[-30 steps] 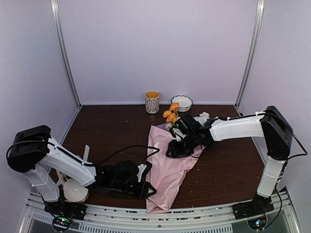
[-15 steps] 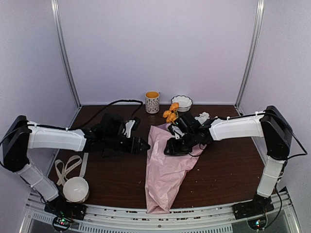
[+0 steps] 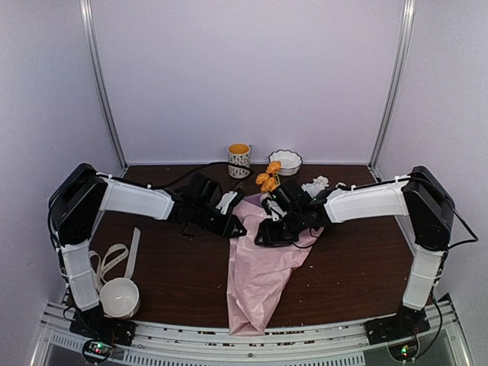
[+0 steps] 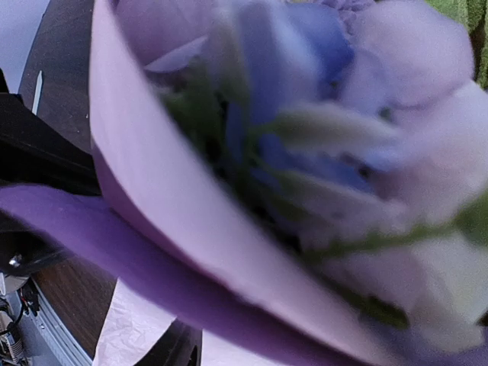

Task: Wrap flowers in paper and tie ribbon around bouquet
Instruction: Fold the two-thirds-folded wrapping paper at the center of the board.

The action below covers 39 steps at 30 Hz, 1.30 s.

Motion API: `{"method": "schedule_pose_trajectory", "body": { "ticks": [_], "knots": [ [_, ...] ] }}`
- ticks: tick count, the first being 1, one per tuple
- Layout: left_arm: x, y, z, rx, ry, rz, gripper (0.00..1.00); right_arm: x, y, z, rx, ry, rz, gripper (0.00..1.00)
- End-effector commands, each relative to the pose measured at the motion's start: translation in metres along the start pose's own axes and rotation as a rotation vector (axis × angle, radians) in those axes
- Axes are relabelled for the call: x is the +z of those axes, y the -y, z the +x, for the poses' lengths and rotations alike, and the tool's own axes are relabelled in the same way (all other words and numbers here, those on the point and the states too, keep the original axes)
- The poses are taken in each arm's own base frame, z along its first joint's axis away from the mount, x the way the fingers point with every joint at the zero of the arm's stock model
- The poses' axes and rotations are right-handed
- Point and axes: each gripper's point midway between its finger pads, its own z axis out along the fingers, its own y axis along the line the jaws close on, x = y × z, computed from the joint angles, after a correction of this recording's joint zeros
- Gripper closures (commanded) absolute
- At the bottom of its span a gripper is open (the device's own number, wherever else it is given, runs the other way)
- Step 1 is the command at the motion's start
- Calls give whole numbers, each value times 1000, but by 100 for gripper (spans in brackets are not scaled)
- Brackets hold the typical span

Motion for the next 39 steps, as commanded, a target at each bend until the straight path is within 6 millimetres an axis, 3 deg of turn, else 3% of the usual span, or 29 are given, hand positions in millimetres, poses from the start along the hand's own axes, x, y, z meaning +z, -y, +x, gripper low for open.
{"method": "schedule_pose_trajectory", "body": {
  "ticks": [1, 6, 9, 12, 15, 19, 26, 28, 32, 36, 39],
  "knots": [
    [1, 11, -15, 23, 30, 120, 99, -8, -3, -6, -31, 16, 26, 54],
    [-3, 9, -18, -24, 49, 189, 100, -30, -3, -10, -50, 42, 42, 53],
    [-3, -14, -10, -89, 53, 121, 100, -51, 3, -8, -37, 64, 54, 52],
    [3, -28, 3, -137, 36, 95, 100, -70, 30, 2, 42, 108, 84, 50],
    [11, -31, 12, -166, 26, 110, 100, -83, 80, 10, 189, 162, 120, 45],
    [16, -38, 18, -191, 16, 97, 100, -78, 125, 11, 341, 210, 71, 39],
    [20, -52, 32, -221, -18, 31, 100, -62, 132, -20, 368, 237, -16, 35],
    [21, -55, 35, -226, -28, 16, 100, -58, 136, -24, 375, 238, -17, 41],
    [23, -56, 33, -219, -38, 7, 100, -54, 148, -37, 383, 241, -2, 81],
    [24, -54, 15, -175, -11, 16, 100, -56, 165, -59, 345, 237, 71, 95],
    [27, -51, 1, -156, 17, 33, 100, -58, 173, -79, 287, 225, 128, 97]
  ]
}}
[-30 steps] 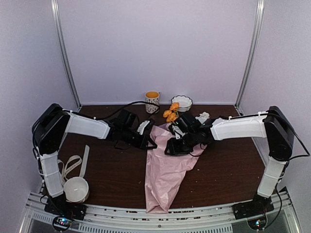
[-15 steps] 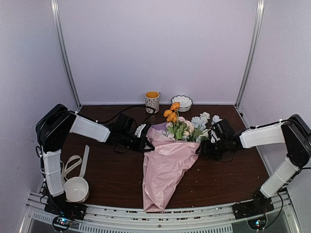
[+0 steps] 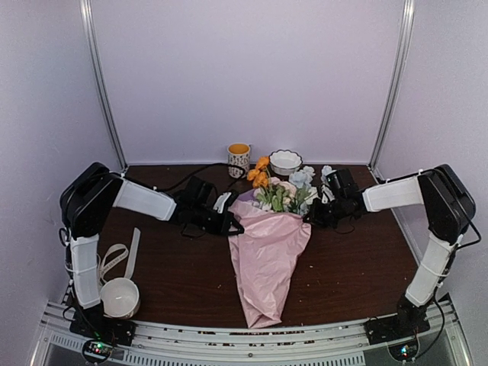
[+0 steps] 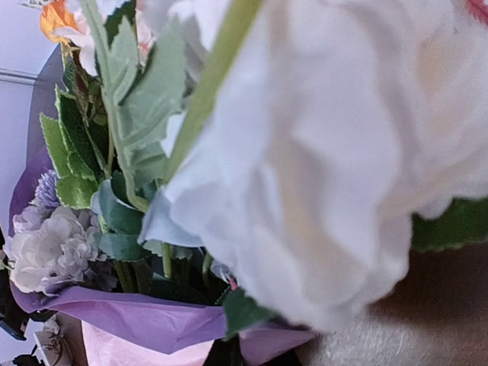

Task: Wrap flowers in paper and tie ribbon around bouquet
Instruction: Fold the two-thirds-folded wrapping paper at the center of the board.

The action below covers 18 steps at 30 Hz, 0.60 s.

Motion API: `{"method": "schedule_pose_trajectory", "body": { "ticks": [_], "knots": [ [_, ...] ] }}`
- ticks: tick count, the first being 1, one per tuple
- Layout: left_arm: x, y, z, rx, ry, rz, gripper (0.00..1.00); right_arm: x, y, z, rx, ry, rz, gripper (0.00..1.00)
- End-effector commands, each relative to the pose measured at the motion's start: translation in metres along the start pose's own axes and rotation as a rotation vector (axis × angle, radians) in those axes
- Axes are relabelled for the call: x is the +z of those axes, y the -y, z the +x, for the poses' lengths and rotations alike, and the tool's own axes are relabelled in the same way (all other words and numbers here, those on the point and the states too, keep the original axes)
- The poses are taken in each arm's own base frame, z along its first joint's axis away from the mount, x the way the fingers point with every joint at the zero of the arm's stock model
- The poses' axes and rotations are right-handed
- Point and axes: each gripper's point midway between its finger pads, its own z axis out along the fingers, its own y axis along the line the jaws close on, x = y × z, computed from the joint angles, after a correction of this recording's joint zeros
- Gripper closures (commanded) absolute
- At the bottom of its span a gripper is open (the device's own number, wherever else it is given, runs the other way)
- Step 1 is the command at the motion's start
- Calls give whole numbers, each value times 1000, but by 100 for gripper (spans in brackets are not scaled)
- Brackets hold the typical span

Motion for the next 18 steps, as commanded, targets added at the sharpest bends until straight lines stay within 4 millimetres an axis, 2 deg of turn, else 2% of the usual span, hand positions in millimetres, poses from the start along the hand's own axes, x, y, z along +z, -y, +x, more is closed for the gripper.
{"method": "schedule_pose_trajectory", "body": {
  "ticks": [1, 3, 6, 10, 12, 14, 16, 18],
  "knots": [
    [10, -14, -9, 16, 6, -37, 100, -1, 1, -41, -126, 40, 81, 97],
    [14, -15, -17, 23, 18, -34, 100, -1, -3, -52, -172, 40, 104, 94],
    [19, -17, -22, 21, 29, -38, 100, -6, -4, -65, -198, 46, 140, 79],
    [26, -21, -19, -7, 35, -23, 100, -36, -7, -68, -243, 73, 181, 64],
    [28, -24, -16, -18, 38, -22, 100, -56, -10, -56, -272, 86, 182, 58],
    [29, -27, -11, -30, 39, -25, 100, -77, -14, -37, -316, 91, 195, 56],
    [30, -29, -7, -39, 41, -23, 100, -93, -21, -7, -369, 92, 203, 56],
    [32, -30, -5, -45, 42, -16, 100, -101, -42, 29, -439, 81, 149, 57]
  ]
}}
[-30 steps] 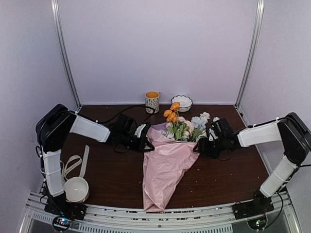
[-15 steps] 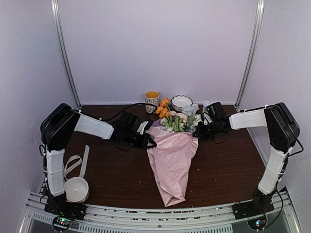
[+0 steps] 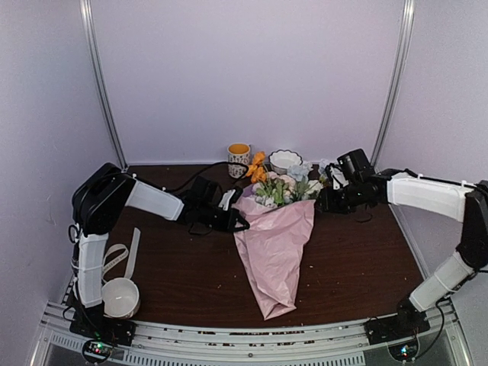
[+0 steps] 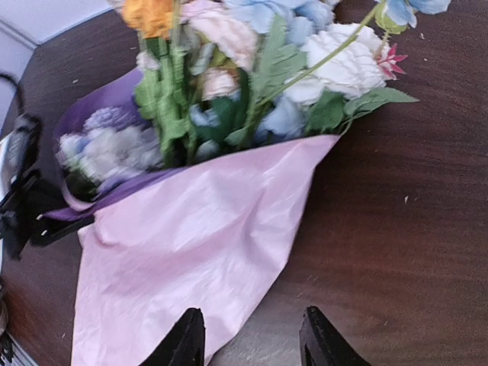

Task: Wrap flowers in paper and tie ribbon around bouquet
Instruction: Fold the two-thirds-folded wrapping paper at the center of the board, then press the fold line on the folded wrapping paper.

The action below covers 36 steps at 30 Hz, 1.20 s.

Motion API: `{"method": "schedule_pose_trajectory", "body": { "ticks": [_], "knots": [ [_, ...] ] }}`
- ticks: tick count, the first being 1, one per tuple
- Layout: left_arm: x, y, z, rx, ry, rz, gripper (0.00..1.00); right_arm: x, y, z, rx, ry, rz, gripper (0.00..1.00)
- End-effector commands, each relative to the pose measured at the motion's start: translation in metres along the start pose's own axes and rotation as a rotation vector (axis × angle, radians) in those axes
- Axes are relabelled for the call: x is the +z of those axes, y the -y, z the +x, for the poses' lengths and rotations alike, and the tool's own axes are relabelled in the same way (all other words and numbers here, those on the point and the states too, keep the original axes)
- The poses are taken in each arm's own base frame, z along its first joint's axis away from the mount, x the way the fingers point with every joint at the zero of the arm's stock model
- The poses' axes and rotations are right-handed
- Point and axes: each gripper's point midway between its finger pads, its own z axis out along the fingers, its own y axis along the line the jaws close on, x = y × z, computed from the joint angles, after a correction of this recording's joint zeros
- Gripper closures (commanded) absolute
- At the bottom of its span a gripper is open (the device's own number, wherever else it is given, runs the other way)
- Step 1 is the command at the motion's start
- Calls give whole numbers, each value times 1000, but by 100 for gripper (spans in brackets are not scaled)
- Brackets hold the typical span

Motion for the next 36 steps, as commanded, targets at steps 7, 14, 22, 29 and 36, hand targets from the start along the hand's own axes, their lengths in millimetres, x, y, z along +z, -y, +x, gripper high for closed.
{"method": "schedule_pose_trajectory", "body": {
  "ticks": [7, 14, 22, 29, 36],
  "knots": [
    [9, -23, 19, -49, -11, -32, 100, -39, -137, 142, -368, -134, -204, 83],
    [6, -31, 21, -63, -15, -70, 100, -11, -141, 263, -608, -440, -92, 100],
    [3, -36, 19, -57, -19, -87, 100, -37, -129, 330, -694, -543, -64, 100],
    [2, -34, 18, -45, -23, -83, 100, -80, -156, 304, -735, -432, -180, 98],
    [0, -33, 18, -42, -19, -79, 100, -52, -138, 225, -631, -277, -8, 94]
  ]
}}
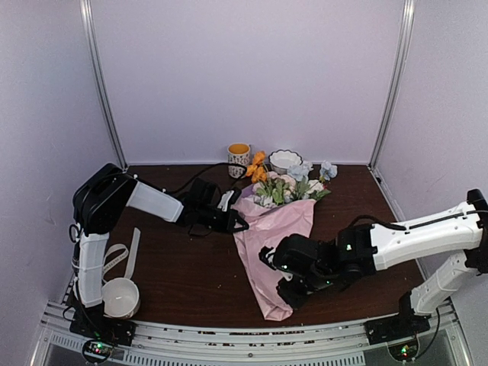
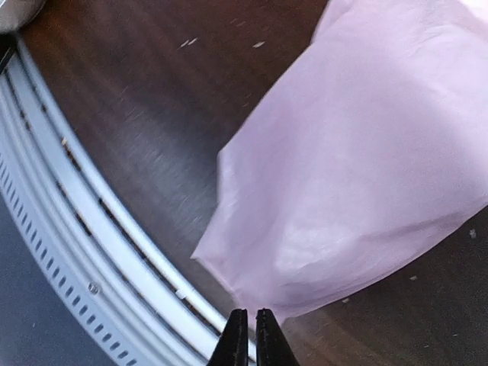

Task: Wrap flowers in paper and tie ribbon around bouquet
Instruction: Press the fold line on the folded wrapping paper.

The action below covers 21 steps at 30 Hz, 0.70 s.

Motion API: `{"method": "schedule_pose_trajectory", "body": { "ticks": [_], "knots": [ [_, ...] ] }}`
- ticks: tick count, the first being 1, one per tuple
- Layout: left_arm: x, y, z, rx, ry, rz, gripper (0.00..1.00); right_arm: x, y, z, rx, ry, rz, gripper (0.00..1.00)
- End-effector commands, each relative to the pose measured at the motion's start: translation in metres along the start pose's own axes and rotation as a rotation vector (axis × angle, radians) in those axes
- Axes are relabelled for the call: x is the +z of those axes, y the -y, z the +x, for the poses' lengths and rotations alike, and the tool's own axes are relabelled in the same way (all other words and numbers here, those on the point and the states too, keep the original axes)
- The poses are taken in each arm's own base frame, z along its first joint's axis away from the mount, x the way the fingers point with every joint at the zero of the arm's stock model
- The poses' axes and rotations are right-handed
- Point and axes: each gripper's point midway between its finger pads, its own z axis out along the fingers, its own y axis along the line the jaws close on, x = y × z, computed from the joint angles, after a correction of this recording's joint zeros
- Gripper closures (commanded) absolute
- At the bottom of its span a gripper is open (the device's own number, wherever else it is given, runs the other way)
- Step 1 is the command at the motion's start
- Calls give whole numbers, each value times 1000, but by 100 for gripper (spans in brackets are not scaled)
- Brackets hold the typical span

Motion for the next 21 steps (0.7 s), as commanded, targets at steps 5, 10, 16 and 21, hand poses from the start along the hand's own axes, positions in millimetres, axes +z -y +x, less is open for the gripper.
{"method": "schedule_pose_trajectory", "body": {
  "ticks": [5, 10, 16, 21],
  "knots": [
    [-1, -26, 15, -29, -34, -82, 100, 43, 63, 3, -27, -136, 297, 98],
    [-3, -30, 13, -27, -33, -95, 100, 62, 39, 47, -162, -269, 288, 100],
    [-4, -34, 11, -27, -33, -99, 100, 55, 21, 84, -196, -324, 240, 100],
    [-4, -32, 11, -21, -35, -88, 100, 25, 20, 63, -160, -215, 228, 100]
  ]
}}
